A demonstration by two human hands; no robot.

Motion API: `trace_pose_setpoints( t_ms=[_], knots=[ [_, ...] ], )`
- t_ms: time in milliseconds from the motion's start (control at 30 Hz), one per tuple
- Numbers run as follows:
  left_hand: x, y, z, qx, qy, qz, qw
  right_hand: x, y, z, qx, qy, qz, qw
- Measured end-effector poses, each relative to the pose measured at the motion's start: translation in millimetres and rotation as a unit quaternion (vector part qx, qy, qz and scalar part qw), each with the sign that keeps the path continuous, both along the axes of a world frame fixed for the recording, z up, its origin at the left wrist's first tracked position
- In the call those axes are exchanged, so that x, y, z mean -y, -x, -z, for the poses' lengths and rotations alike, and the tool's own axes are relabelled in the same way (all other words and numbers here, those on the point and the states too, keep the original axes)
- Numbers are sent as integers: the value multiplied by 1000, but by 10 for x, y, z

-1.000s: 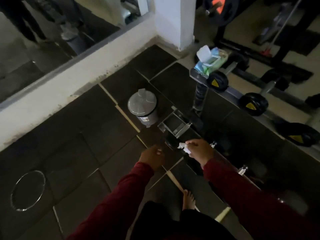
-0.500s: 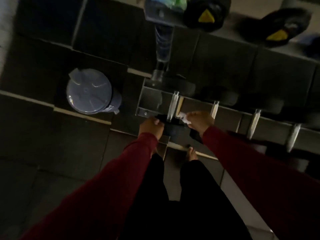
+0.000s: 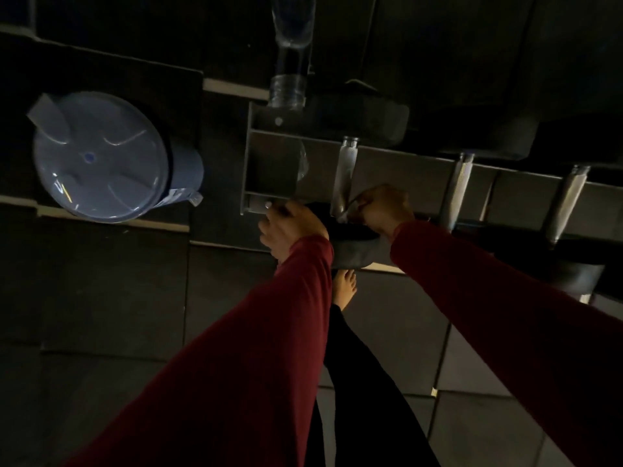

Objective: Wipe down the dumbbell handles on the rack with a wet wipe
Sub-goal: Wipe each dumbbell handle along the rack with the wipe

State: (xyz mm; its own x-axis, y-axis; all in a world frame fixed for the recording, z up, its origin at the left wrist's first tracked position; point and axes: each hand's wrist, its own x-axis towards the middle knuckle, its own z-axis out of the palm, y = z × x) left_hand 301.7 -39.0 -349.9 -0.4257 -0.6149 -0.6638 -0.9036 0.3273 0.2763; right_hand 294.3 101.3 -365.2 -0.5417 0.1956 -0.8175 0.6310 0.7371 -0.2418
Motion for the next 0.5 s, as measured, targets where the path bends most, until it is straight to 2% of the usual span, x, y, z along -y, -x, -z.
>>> trace_pose_setpoints(
  t_ms=[133,367,500],
  knots=[
    [-4,-26,46,-26,0,-26,999,49,39,151,-38,-28,-67,997],
    [-17,-40,79,-52,-2,-50,997,-24,-57,139,-58,57,29,996],
    [-10,-46,95,-58,-10,-56,997,-17,-116,111,-86,49,43,994]
  ],
)
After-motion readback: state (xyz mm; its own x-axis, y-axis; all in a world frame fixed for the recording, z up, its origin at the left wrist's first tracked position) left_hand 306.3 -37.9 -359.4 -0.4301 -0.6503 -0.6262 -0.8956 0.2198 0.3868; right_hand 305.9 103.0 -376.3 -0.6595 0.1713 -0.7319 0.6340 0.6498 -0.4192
